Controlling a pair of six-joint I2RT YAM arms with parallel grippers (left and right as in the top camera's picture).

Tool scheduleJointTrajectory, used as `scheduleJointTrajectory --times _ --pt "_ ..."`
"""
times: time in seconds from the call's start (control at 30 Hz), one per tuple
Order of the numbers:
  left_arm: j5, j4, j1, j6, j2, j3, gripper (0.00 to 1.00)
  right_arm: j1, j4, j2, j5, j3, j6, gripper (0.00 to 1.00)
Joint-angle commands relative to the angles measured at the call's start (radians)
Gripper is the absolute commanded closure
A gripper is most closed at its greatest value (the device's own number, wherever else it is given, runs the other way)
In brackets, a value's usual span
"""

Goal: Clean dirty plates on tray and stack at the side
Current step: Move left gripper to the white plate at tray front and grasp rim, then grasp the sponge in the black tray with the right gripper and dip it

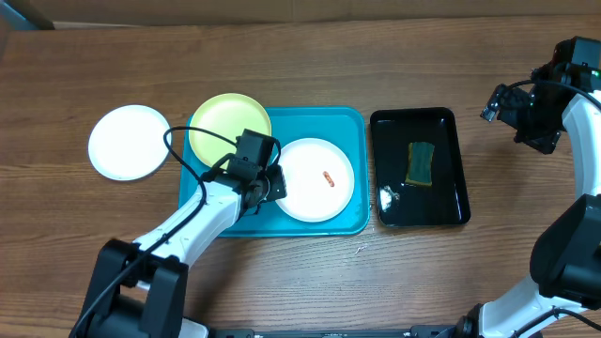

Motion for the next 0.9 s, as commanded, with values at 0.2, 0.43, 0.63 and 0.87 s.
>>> scheduleJointTrajectory --times 0.2,0.43,0.63,0.87 --pt "-0.034 0.027 -0.004 0.041 0.076 -0.004 0.69 -0.003 0.005 -0.027 -0.002 0.023 0.003 0.0" --pt "-0.034 0.04 -0.005 0.063 0.077 -0.004 0.67 -0.003 0.04 -0.027 -0.002 0.023 0.003 0.0" --pt "-0.034 0.042 -0.004 0.063 0.077 -0.004 0.91 -0.003 0.058 -0.027 -0.063 0.023 0.007 0.0" --pt "-0.035 0.041 0.01 0.062 0.077 -0.004 0.96 0.021 -0.044 -0.027 -0.237 0.023 -0.033 0.0"
